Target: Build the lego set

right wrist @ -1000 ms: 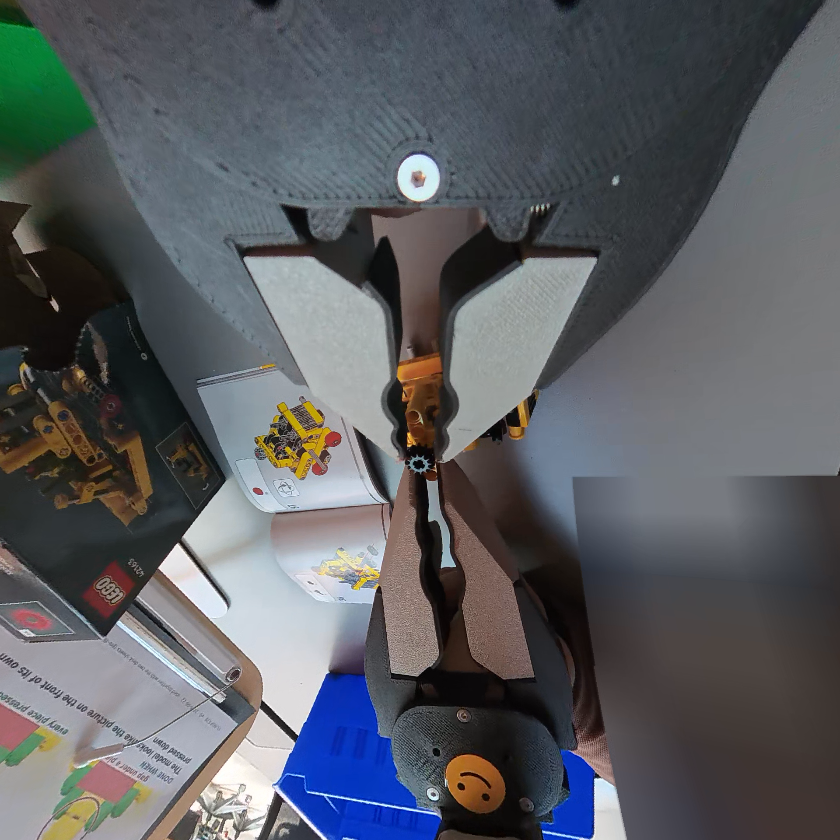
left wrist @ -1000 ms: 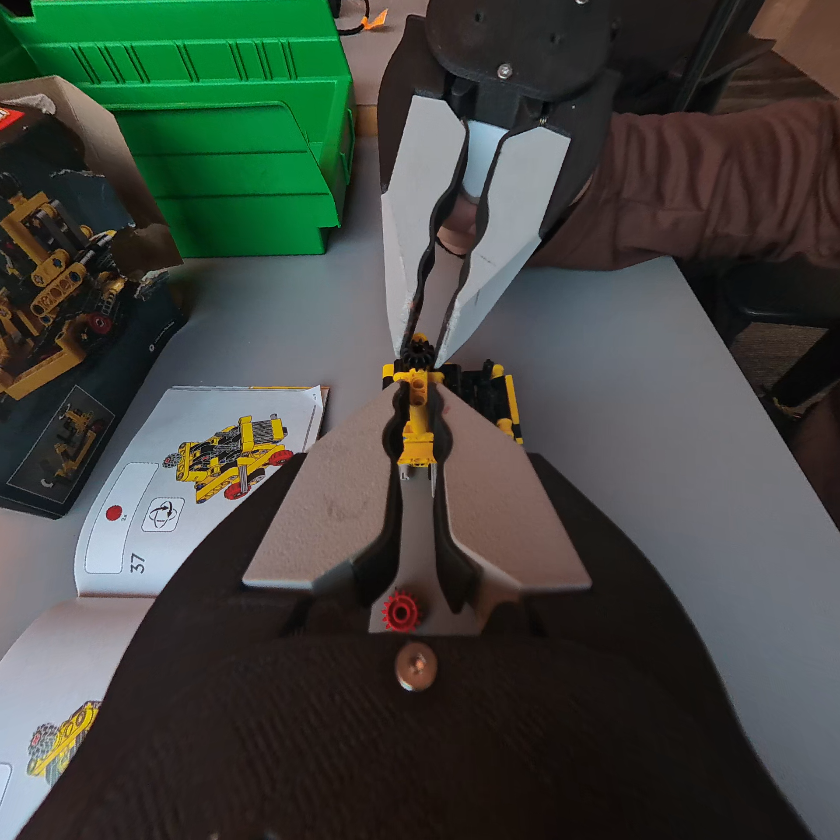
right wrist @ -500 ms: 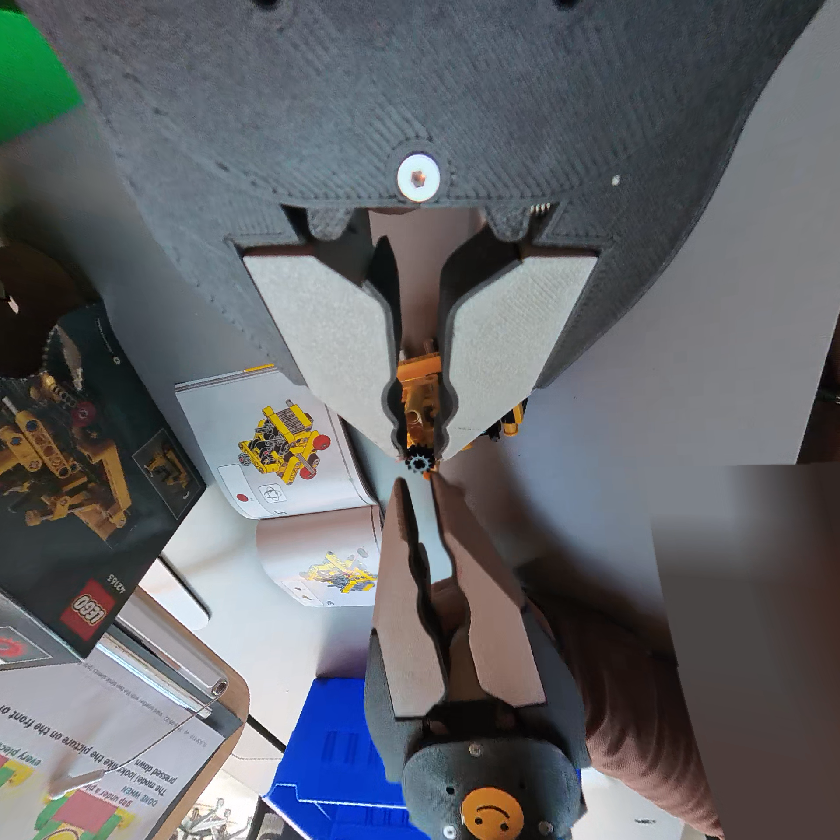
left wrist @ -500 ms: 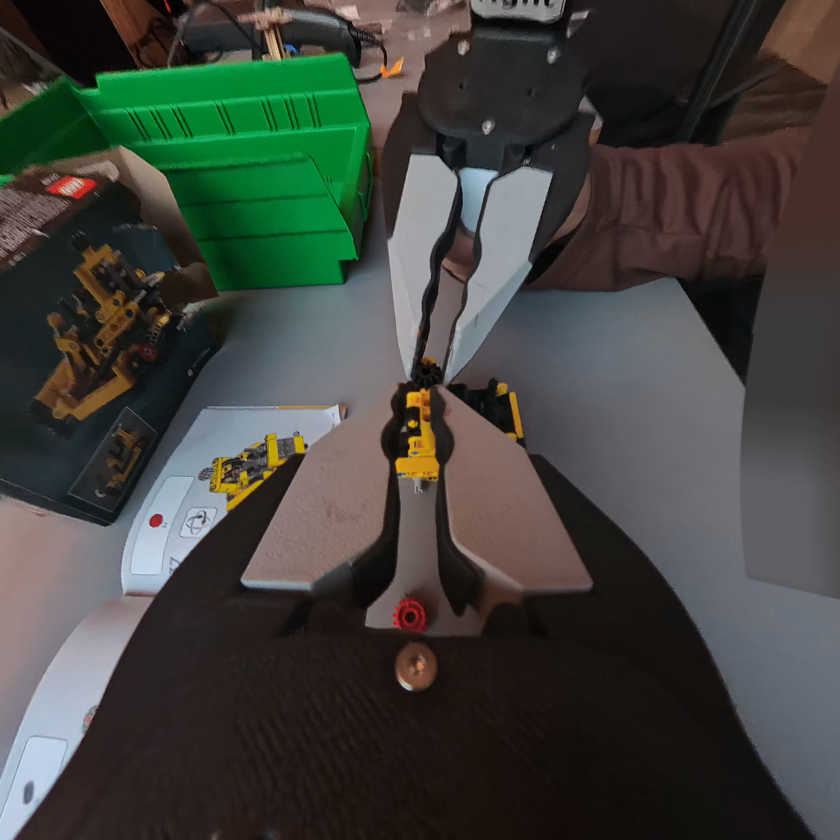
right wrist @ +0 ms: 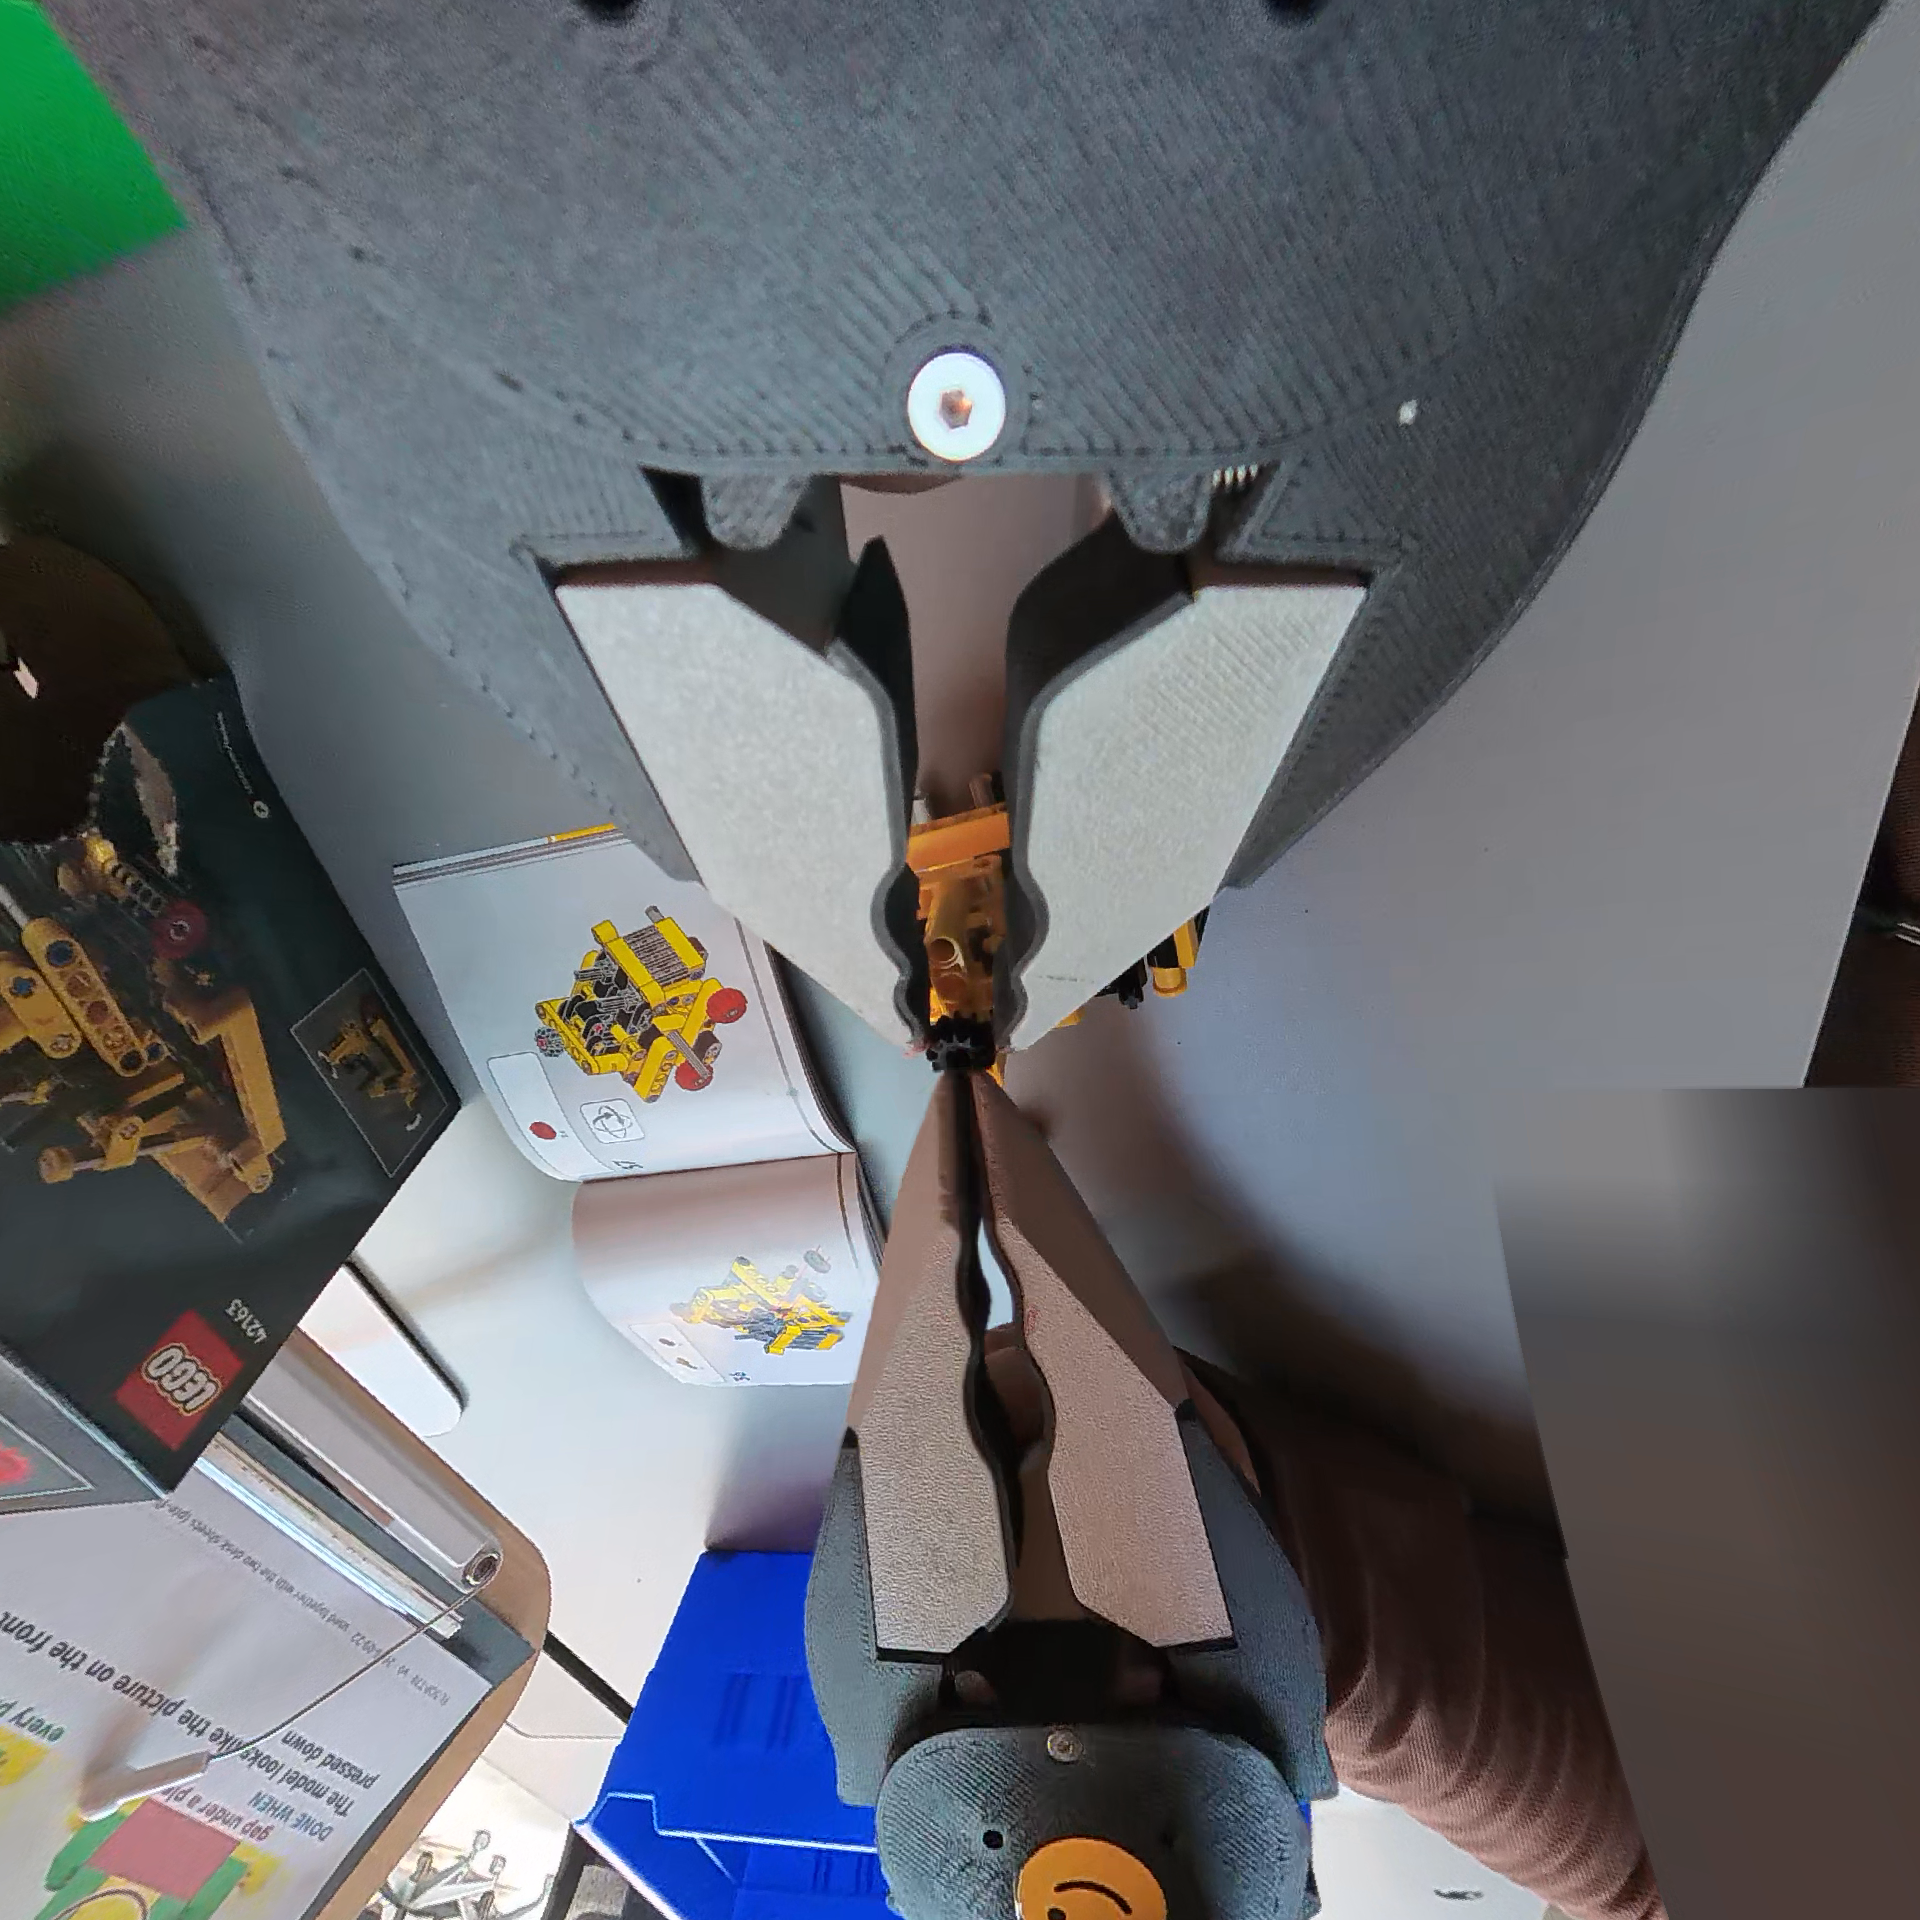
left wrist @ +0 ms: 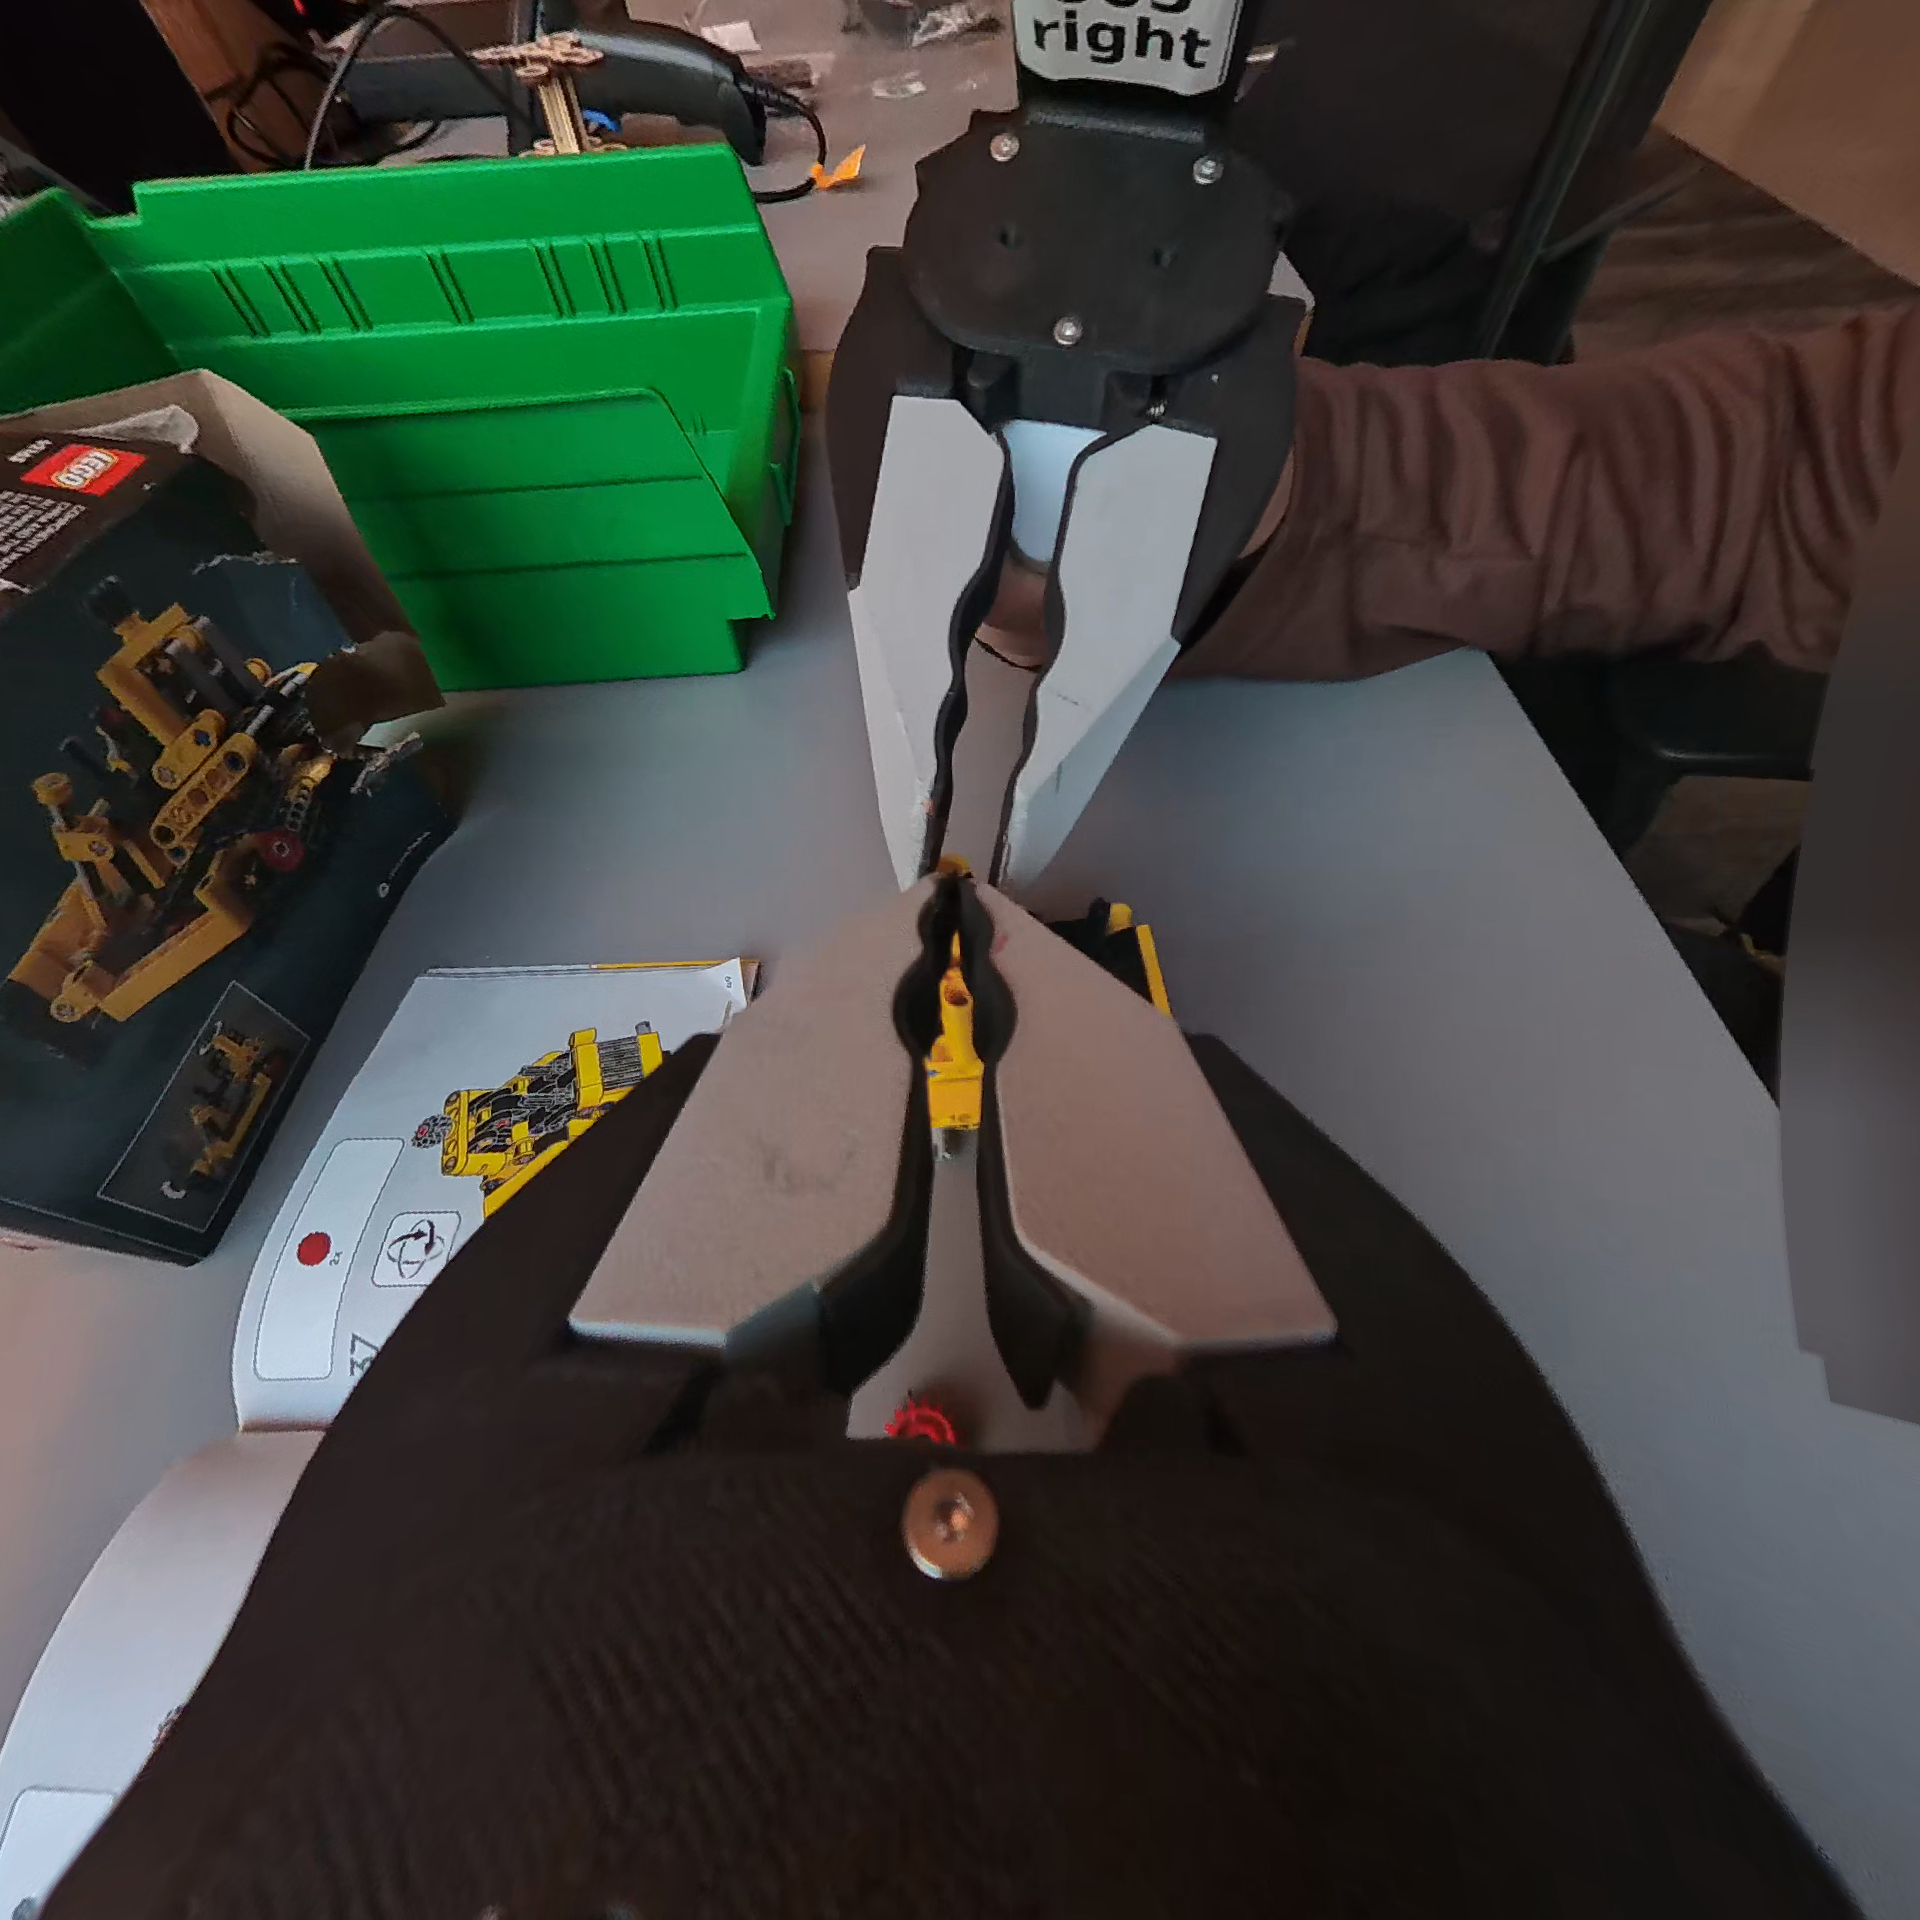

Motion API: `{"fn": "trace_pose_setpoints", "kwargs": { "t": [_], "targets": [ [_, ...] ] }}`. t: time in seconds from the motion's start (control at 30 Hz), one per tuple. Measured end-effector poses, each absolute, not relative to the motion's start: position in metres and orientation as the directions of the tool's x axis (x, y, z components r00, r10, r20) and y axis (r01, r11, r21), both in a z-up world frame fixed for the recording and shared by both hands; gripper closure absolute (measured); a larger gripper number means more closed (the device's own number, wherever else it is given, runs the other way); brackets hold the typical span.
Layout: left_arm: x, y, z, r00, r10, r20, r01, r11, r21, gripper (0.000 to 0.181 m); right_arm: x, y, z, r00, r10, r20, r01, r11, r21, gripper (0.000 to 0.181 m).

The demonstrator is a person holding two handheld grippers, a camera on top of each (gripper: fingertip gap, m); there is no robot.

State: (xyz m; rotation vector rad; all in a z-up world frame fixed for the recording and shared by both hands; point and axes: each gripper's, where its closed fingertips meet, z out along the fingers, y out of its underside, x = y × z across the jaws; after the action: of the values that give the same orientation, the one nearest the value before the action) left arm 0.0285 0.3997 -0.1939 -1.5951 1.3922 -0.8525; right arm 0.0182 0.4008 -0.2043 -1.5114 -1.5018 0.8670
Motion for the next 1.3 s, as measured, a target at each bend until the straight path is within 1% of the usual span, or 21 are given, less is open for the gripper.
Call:
{"fn": "trace_pose_setpoints", "kwargs": {
  "t": [0.13,0.2,0.3,0.57,0.6,0.67,0.8,1.07,1.27,1.3],
  "targets": [
    [0.028,0.397,-0.195,0.135,-0.99,-0.044,-0.457,-0.022,-0.889,0.18,0.018,0.4,-0.204,0.05,0.996,0.08,0.437,0.05,-0.898,0.173],
    [0.027,0.397,-0.196,0.136,-0.99,-0.033,-0.474,-0.036,-0.88,0.176,0.018,0.4,-0.204,0.048,0.996,0.08,0.436,0.051,-0.898,0.173],
    [0.026,0.4,-0.196,0.143,-0.99,-0.022,-0.472,-0.049,-0.88,0.18,0.018,0.4,-0.204,0.047,0.996,0.082,0.437,0.053,-0.898,0.172],
    [0.026,0.4,-0.196,0.144,-0.989,-0.018,-0.493,-0.056,-0.868,0.179,0.017,0.4,-0.204,0.045,0.995,0.084,0.439,0.056,-0.897,0.172],
    [0.025,0.402,-0.197,0.154,-0.988,-0.025,-0.501,-0.056,-0.864,0.17,0.017,0.4,-0.204,0.043,0.996,0.08,0.438,0.053,-0.897,0.172],
    [0.024,0.403,-0.203,0.155,-0.987,-0.035,-0.531,-0.053,-0.846,0.167,0.017,0.4,-0.204,0.041,0.996,0.076,0.436,0.05,-0.898,0.172],
    [0.027,0.4,-0.208,0.134,-0.99,-0.046,-0.553,-0.037,-0.832,0.176,0.017,0.4,-0.204,0.038,0.996,0.081,0.441,0.056,-0.896,0.172],
    [0.025,0.399,-0.209,0.095,-0.992,-0.082,-0.605,0.008,-0.796,0.173,0.016,0.4,-0.204,0.026,0.998,0.063,0.439,0.045,-0.897,0.172],
    [0.024,0.399,-0.202,0.079,-0.994,-0.072,-0.622,0.007,-0.783,0.173,0.016,0.401,-0.204,0.006,0.998,0.07,0.483,0.059,-0.873,0.172],
    [0.024,0.4,-0.202,0.081,-0.994,-0.075,-0.625,0.008,-0.78,0.175,0.017,0.401,-0.204,0.002,0.998,0.069,0.494,0.059,-0.867,0.172]
  ]
}}
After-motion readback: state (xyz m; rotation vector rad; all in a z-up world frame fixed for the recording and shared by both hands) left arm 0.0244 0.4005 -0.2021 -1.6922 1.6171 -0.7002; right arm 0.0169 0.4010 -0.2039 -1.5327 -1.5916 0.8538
